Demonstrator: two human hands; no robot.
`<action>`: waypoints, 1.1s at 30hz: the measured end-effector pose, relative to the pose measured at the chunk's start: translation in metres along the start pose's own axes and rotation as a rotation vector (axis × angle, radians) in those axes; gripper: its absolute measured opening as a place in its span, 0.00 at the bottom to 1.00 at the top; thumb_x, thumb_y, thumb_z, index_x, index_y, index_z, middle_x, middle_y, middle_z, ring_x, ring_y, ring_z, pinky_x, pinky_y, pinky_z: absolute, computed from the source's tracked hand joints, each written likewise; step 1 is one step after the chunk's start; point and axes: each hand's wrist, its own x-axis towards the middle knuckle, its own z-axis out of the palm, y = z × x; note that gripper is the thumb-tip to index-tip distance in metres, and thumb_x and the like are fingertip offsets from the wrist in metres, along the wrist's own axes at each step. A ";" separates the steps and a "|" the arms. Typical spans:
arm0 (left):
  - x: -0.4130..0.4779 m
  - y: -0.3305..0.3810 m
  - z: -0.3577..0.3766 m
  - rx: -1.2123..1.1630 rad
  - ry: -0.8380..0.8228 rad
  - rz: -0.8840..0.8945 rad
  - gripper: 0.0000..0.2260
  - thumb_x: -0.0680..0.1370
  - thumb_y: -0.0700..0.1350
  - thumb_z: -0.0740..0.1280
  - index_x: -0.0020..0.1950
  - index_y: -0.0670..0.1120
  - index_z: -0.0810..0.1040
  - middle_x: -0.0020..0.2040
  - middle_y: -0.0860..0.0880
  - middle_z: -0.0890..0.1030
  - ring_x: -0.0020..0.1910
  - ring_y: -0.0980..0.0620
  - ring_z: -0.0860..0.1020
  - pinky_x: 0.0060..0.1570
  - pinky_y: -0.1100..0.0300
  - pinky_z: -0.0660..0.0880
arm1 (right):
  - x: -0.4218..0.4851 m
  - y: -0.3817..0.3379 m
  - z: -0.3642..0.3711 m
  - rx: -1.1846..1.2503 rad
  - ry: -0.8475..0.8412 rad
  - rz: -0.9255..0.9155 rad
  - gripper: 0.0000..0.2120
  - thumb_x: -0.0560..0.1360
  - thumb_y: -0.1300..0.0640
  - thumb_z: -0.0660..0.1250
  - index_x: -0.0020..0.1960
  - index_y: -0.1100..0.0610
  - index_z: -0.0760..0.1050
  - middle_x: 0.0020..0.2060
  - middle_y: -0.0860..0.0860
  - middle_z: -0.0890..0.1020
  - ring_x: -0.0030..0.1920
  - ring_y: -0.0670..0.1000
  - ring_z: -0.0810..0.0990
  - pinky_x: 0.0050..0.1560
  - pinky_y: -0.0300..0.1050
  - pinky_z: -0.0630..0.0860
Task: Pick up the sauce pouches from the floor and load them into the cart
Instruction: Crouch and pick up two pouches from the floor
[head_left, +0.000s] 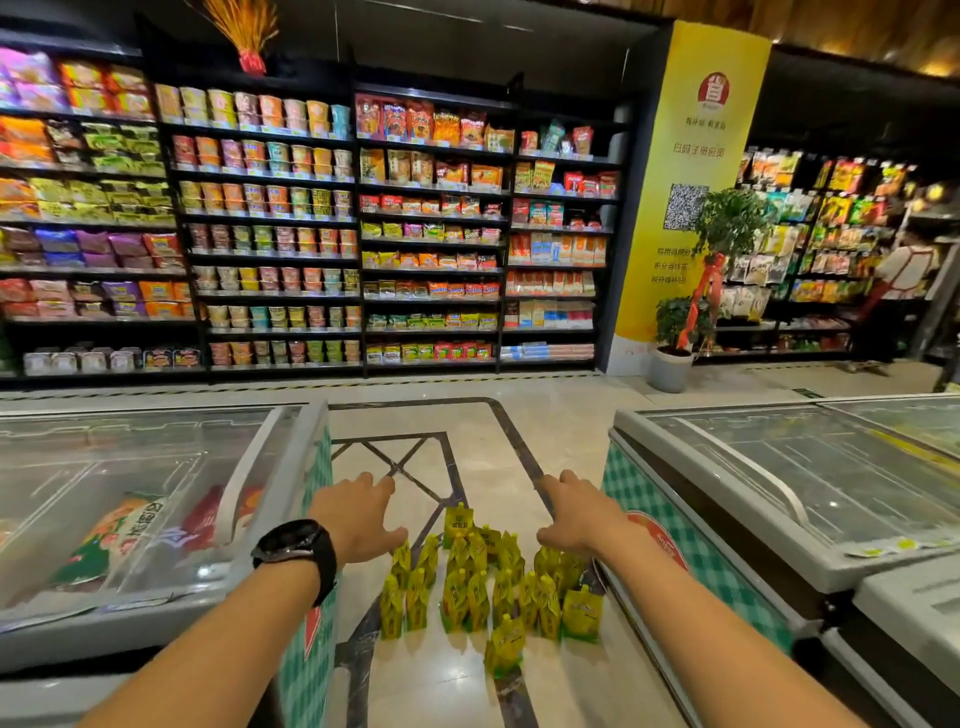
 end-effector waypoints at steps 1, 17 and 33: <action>0.019 -0.009 0.003 -0.002 -0.009 0.000 0.31 0.77 0.67 0.60 0.75 0.51 0.64 0.67 0.49 0.73 0.63 0.47 0.77 0.58 0.52 0.77 | 0.018 -0.007 0.000 0.016 -0.004 -0.001 0.33 0.74 0.47 0.67 0.75 0.51 0.60 0.69 0.55 0.67 0.68 0.58 0.68 0.60 0.55 0.74; 0.259 -0.080 0.045 0.012 -0.069 0.013 0.32 0.78 0.67 0.60 0.77 0.51 0.62 0.70 0.47 0.72 0.64 0.45 0.76 0.61 0.51 0.73 | 0.263 -0.011 0.020 0.039 -0.087 0.068 0.34 0.74 0.48 0.68 0.76 0.50 0.59 0.67 0.56 0.67 0.66 0.59 0.70 0.58 0.55 0.74; 0.463 -0.097 0.137 -0.053 -0.210 -0.051 0.27 0.77 0.64 0.63 0.70 0.49 0.69 0.63 0.45 0.76 0.57 0.43 0.78 0.48 0.53 0.76 | 0.525 0.014 0.084 0.076 -0.272 -0.050 0.31 0.74 0.47 0.69 0.74 0.53 0.62 0.67 0.56 0.68 0.64 0.59 0.72 0.55 0.51 0.72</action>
